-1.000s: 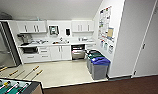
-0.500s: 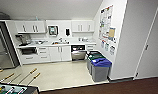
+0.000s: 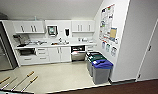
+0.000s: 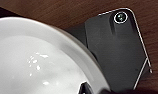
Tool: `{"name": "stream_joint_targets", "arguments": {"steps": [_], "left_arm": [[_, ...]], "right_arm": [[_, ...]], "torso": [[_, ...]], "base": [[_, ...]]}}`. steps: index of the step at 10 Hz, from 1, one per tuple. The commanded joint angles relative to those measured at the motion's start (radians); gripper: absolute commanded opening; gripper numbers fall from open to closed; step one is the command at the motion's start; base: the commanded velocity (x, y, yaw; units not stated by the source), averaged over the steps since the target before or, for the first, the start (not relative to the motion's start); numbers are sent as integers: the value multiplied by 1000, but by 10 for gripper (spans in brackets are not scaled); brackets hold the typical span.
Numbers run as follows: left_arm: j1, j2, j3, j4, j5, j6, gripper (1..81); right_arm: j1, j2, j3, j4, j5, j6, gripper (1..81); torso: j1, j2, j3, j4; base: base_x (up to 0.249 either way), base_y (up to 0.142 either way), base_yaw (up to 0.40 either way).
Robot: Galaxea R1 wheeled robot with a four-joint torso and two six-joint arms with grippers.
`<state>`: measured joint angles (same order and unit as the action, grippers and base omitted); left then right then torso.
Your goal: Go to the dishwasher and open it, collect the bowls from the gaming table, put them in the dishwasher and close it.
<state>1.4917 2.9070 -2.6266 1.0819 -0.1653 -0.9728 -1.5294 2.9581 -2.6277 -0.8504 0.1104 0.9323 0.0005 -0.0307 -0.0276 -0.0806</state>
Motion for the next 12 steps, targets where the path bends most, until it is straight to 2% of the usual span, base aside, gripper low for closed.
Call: {"name": "stream_joint_targets", "arguments": {"steps": [1,12], "left_arm": [[-55,8,-27,-8,17,-3,10],[-57,15,-27,-11,17,-3,10]], "right_arm": [[54,2,3,-19,-15,-1,10],[54,9,-1,-21,-15,-1,10]], "torso": [[0,0,0,0],[0,0,0,0]], "base": [[158,0,0],[158,0,0]]}}
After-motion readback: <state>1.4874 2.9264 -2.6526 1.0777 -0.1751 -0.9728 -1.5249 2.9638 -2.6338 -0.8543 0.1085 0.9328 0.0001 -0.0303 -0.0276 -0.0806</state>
